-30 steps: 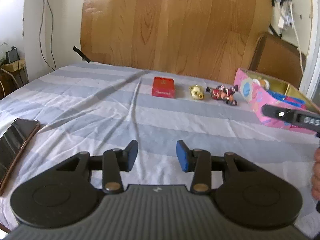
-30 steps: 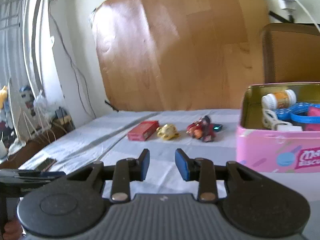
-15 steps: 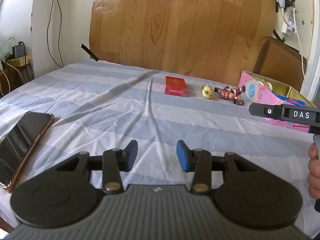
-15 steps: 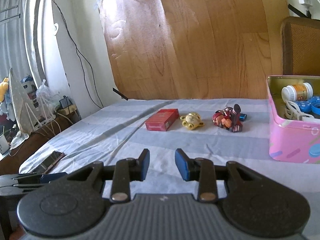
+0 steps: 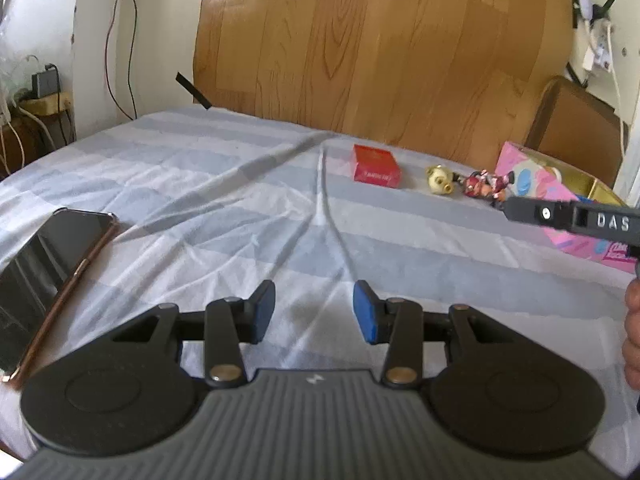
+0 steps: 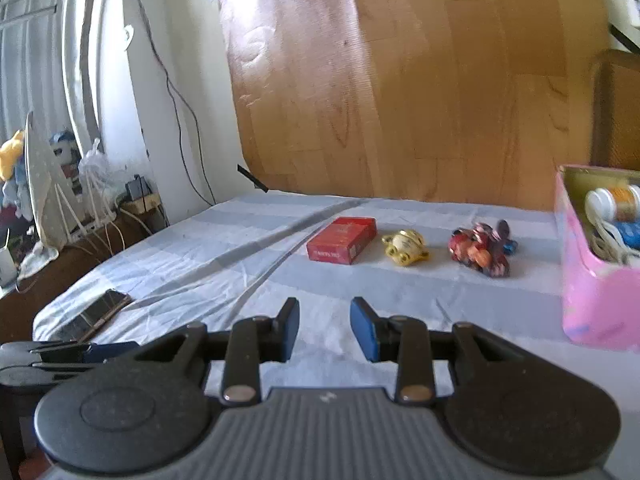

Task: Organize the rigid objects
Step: 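Reach the right gripper to the red cigarette pack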

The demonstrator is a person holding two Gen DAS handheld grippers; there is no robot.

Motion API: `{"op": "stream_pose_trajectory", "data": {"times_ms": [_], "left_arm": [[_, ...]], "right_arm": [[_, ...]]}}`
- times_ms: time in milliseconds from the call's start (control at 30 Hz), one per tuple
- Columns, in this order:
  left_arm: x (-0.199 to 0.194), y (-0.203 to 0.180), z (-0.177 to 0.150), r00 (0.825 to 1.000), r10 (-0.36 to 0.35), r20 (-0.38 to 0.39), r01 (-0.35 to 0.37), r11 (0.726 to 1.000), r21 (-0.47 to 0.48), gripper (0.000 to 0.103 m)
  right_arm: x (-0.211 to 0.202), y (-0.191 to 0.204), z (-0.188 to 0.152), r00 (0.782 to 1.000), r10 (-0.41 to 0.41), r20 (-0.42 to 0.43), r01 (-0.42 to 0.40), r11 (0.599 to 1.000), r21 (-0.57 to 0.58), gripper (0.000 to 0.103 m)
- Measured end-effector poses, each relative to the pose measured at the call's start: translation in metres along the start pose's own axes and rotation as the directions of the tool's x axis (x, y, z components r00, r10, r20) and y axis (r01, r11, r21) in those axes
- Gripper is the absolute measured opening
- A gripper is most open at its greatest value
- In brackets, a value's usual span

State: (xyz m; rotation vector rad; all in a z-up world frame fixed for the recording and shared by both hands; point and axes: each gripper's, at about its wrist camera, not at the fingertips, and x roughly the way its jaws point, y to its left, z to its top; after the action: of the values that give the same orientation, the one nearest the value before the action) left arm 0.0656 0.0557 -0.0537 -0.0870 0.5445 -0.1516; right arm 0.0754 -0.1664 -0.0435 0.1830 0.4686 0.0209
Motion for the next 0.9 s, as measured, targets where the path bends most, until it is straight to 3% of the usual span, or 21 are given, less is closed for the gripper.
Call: {"op": "stream_pose_trajectory", "data": {"times_ms": [100, 233, 300, 400, 467, 700, 800, 867, 900], "left_arm": [[0.008, 0.005, 0.009, 1.000, 0.013, 0.022, -0.013, 1.000, 0.009, 0.045], [0.018, 0.017, 0.018, 0.999, 0.020, 0.041, -0.020, 1.000, -0.008, 0.047], [0.022, 0.021, 0.020, 0.999, 0.029, 0.045, -0.029, 1.000, -0.003, 0.047], [0.028, 0.027, 0.020, 1.000, 0.006, 0.023, -0.005, 1.000, -0.026, 0.047], [0.030, 0.029, 0.020, 1.000, -0.019, 0.011, 0.020, 0.999, -0.037, 0.047], [0.028, 0.029, 0.018, 0.998, -0.058, 0.019, 0.059, 0.997, -0.055, 0.047], [0.027, 0.029, 0.017, 0.997, -0.070, 0.025, 0.071, 0.996, -0.054, 0.047], [0.026, 0.030, 0.017, 0.997, -0.077, 0.029, 0.078, 0.995, -0.056, 0.047], [0.026, 0.030, 0.017, 0.997, -0.078, 0.029, 0.080, 0.995, -0.058, 0.047]], "right_arm": [[0.022, 0.002, 0.014, 1.000, 0.017, -0.013, -0.017, 1.000, 0.002, 0.033], [0.067, 0.010, 0.033, 1.000, 0.013, -0.024, -0.014, 0.999, -0.035, 0.050], [0.095, 0.013, 0.039, 0.999, -0.033, -0.033, 0.031, 0.999, -0.043, 0.056], [0.134, 0.018, 0.046, 0.994, -0.068, -0.086, 0.067, 0.998, -0.020, 0.058], [0.155, 0.026, 0.047, 0.988, -0.109, -0.113, 0.105, 0.994, -0.037, 0.066], [0.193, 0.029, 0.044, 0.961, -0.206, -0.185, 0.199, 0.978, -0.055, 0.082], [0.201, 0.027, 0.044, 0.950, -0.227, -0.213, 0.223, 0.974, -0.044, 0.076], [0.198, 0.027, 0.043, 0.955, -0.226, -0.193, 0.218, 0.974, -0.058, 0.044], [0.196, 0.028, 0.043, 0.958, -0.215, -0.190, 0.206, 0.976, -0.068, 0.036]]}}
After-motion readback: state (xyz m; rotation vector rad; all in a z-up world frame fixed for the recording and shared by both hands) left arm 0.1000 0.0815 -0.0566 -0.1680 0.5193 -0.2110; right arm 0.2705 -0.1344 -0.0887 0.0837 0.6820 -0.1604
